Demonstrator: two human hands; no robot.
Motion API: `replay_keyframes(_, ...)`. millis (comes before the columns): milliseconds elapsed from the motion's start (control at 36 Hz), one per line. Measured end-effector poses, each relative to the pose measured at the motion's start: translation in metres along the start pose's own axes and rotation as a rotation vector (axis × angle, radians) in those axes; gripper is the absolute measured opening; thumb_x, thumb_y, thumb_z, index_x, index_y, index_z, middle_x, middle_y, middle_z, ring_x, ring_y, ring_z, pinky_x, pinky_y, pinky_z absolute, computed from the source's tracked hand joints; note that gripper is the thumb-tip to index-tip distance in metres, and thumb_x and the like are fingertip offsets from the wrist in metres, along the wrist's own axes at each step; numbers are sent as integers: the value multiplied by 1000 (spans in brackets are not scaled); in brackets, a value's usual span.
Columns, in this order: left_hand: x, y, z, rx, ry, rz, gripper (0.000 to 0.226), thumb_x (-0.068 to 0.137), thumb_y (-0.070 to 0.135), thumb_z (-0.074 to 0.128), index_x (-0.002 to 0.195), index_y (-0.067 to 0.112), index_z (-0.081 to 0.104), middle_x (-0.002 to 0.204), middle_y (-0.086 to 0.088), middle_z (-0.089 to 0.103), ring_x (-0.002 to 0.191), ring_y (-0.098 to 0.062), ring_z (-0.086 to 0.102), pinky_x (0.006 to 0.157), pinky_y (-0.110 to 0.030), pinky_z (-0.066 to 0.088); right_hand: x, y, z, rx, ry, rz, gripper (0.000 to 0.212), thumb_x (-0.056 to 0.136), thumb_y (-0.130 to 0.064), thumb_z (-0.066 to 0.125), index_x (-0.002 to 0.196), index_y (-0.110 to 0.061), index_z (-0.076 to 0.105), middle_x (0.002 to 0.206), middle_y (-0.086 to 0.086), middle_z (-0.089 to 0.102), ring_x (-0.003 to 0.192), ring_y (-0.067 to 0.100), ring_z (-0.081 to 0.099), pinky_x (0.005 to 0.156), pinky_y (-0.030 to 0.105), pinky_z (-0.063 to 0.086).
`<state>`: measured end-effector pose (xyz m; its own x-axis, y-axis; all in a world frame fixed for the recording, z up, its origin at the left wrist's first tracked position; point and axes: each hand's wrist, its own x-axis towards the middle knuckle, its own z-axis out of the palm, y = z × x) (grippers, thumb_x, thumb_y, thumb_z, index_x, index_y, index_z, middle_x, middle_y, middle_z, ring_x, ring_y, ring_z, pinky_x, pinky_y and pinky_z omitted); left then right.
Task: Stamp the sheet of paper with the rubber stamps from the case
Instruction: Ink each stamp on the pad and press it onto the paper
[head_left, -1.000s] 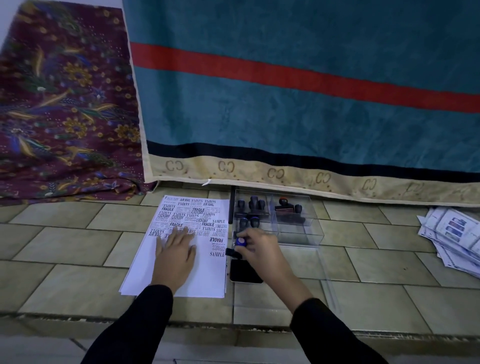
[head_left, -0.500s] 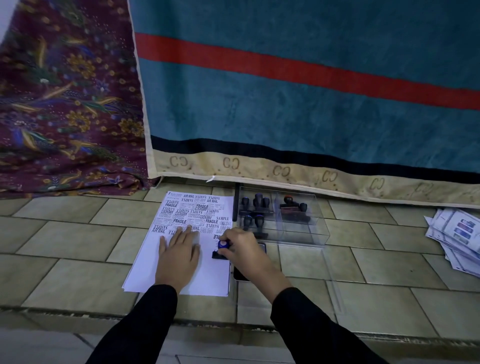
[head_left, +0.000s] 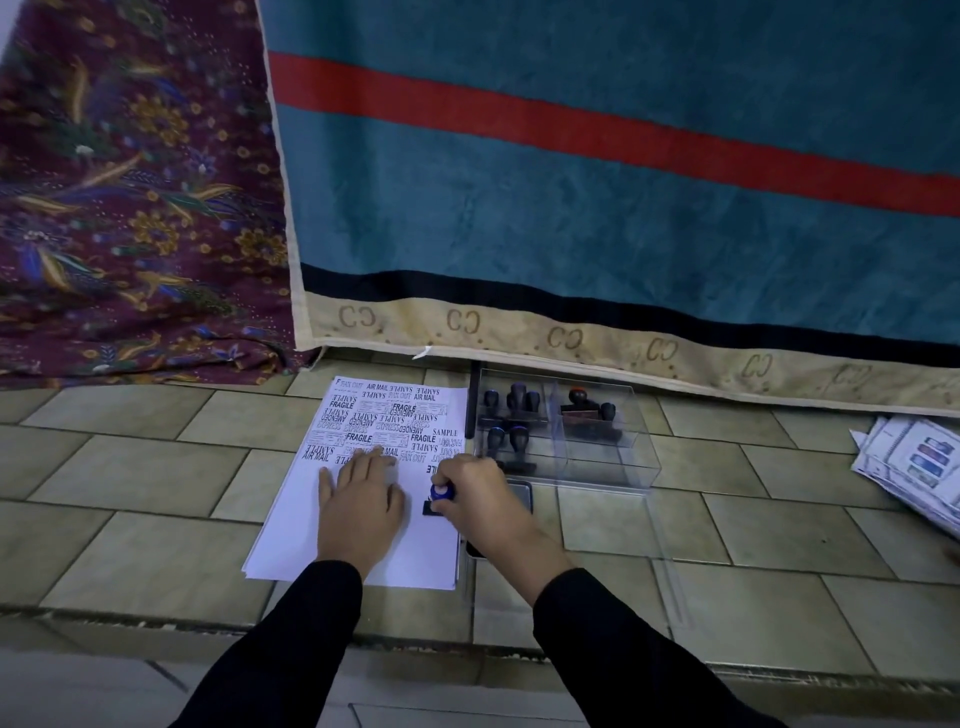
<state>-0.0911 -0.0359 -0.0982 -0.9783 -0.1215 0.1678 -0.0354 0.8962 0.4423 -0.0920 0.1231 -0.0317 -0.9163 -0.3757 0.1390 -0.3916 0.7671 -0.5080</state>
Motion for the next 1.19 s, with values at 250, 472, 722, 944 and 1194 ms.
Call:
replay_keyframes(250,-3,1,0,39,37,24,39,92,24,46,130,19,49,144,1,44,136,-18,34,115,-51,13,9,3,-1,61,10,65,13,82,-6,65,94,-1,65,103,16,67,95,28,62,81,31,48)
replay_keyframes(472,-3,1,-1,19,20,15,40,95,24,41,134,22,45,148,4,40,139,-14,30,118,-49,8,26,37,-62,401,300,333,29,81,-16,71,109,-11,68,100,3,70,77,8,61,73,14,47)
replay_keyframes(722,-3,1,-2,10,17,4,39,95,24,42,134,22,46,148,4,40,140,-15,30,118,-49,9,29,96,-78,204,237,535,33,83,-13,70,114,-10,59,106,10,67,88,17,59,76,24,45)
replay_keyframes(944,-5,2,-3,-4,17,-6,38,93,22,43,132,22,48,147,5,41,139,-14,31,118,-49,9,37,88,-69,-107,104,441,17,89,-10,59,104,-3,58,104,18,65,95,32,62,81,35,51)
replay_keyframes(1194,-5,2,-5,-17,12,2,37,94,23,42,131,23,47,146,5,41,138,-14,31,119,-49,10,51,82,-64,-386,-123,435,17,88,2,53,103,2,62,107,20,65,99,35,63,78,37,52)
